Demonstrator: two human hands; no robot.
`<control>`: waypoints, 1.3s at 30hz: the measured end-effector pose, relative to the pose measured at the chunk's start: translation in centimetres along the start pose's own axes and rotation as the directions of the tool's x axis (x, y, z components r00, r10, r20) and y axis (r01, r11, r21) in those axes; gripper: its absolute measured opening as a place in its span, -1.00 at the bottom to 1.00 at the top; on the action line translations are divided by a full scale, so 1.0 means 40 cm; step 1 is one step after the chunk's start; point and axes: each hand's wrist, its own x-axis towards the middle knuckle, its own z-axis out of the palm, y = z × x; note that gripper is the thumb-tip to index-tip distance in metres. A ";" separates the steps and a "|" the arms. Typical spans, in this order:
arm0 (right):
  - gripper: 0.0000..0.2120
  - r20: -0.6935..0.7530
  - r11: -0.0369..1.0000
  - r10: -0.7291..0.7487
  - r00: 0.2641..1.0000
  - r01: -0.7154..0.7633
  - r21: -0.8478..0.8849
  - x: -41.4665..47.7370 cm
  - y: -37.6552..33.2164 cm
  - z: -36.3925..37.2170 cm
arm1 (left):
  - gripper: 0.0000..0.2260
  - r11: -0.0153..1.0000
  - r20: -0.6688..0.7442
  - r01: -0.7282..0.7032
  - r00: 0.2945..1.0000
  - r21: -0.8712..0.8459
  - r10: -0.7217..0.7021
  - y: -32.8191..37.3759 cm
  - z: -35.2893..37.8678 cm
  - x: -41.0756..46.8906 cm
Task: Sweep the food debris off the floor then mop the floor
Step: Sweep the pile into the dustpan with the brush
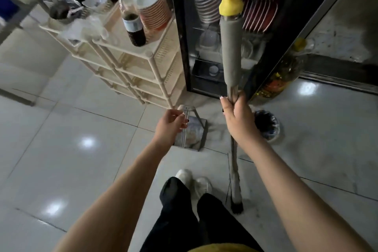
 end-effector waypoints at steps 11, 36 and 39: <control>-0.81 -0.142 0.983 0.090 0.986 -0.111 -0.146 0.149 0.103 0.136 | -0.90 0.961 0.126 0.197 0.966 0.197 -0.224 -0.164 0.008 0.334; -0.72 -0.027 0.982 0.177 0.984 -0.178 -0.060 0.271 0.295 0.317 | -0.70 0.819 0.082 0.426 0.868 0.384 -0.489 -0.506 0.135 0.677; -0.77 -0.033 0.981 0.181 0.983 -0.183 -0.063 0.268 0.300 0.327 | -0.71 0.830 0.096 0.494 0.842 0.260 -0.531 -0.513 0.127 0.677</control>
